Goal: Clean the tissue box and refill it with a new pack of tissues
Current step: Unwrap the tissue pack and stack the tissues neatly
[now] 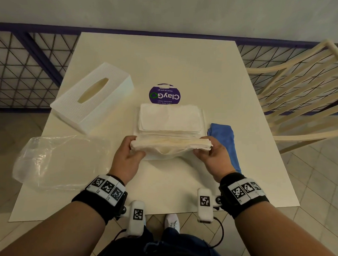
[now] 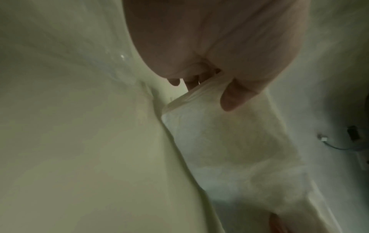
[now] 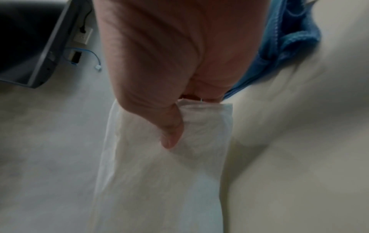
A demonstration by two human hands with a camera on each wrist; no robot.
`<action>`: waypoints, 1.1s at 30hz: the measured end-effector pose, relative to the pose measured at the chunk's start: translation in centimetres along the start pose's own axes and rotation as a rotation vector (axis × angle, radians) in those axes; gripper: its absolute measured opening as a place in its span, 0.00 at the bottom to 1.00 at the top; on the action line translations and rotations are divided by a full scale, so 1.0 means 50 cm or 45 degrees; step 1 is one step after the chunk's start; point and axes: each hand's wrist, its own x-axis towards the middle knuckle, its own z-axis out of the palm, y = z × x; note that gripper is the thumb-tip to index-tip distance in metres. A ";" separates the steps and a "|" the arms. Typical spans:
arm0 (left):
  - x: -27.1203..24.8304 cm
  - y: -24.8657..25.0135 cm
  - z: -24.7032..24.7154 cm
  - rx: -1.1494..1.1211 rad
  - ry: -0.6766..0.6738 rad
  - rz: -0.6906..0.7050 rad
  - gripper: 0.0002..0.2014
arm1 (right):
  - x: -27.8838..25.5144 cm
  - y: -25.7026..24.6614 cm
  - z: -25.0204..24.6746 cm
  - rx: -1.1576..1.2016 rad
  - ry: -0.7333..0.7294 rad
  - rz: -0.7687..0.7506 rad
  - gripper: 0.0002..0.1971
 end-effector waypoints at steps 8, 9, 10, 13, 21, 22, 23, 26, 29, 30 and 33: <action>-0.027 -0.040 0.041 0.113 -0.019 0.238 0.68 | -0.007 0.016 0.009 -0.161 -0.005 0.041 0.14; -0.029 -0.041 0.044 0.127 0.024 0.249 0.70 | -0.008 0.014 0.010 -0.157 -0.006 0.035 0.14; -0.032 -0.038 0.048 0.134 0.057 0.266 0.69 | -0.009 0.013 0.011 -0.137 -0.006 0.030 0.14; -0.037 -0.025 0.057 0.126 0.157 0.285 0.55 | -0.011 0.010 0.012 -0.065 -0.013 0.026 0.14; -0.024 -0.030 0.035 0.149 0.020 0.138 0.43 | -0.011 0.018 0.016 -0.128 -0.015 0.023 0.19; -0.024 -0.028 0.037 0.181 0.018 0.113 0.42 | -0.009 0.022 0.018 -0.152 -0.014 0.034 0.17; -0.020 -0.024 0.038 0.231 0.048 0.087 0.38 | -0.008 0.023 0.019 -0.152 -0.001 0.061 0.15; -0.005 0.014 0.030 0.409 0.082 0.046 0.24 | 0.000 0.005 0.010 -0.200 0.049 0.114 0.14; 0.032 0.073 0.014 0.457 0.059 0.043 0.18 | 0.030 -0.039 -0.004 -0.243 0.072 0.091 0.15; 0.050 0.094 0.010 0.444 0.061 0.037 0.19 | 0.048 -0.055 -0.005 -0.235 0.090 0.087 0.14; 0.113 0.139 0.003 0.480 0.093 0.031 0.22 | 0.109 -0.099 -0.005 -0.252 0.152 0.060 0.23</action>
